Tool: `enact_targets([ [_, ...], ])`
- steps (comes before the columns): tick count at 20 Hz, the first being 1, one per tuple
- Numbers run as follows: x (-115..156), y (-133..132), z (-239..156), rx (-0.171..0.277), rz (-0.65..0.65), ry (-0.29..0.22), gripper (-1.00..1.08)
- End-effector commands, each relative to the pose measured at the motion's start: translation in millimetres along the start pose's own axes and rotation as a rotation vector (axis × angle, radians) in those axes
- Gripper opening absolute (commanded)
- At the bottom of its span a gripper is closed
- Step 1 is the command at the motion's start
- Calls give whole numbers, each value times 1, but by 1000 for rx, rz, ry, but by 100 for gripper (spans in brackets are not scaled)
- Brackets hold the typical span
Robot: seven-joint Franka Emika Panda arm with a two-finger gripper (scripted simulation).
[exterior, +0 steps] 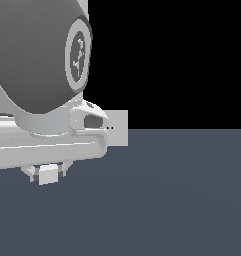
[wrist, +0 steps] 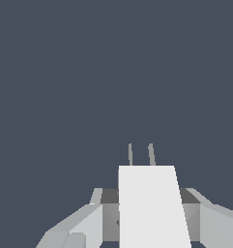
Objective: Plug the charger into the wall socket.
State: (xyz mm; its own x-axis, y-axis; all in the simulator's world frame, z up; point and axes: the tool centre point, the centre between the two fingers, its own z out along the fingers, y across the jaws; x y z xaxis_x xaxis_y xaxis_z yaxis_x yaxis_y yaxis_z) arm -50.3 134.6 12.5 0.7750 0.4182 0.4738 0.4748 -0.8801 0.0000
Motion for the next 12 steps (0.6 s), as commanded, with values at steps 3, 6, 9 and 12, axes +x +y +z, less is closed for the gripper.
enact_targets([
  [3,-1,4,1,-4,5,0,-100],
  [6,0,0,0,0,1,0,-100],
  [9,2,4,-3,-8,16,1,-100],
  [12,5,13,-9,-25,49,2,-100],
])
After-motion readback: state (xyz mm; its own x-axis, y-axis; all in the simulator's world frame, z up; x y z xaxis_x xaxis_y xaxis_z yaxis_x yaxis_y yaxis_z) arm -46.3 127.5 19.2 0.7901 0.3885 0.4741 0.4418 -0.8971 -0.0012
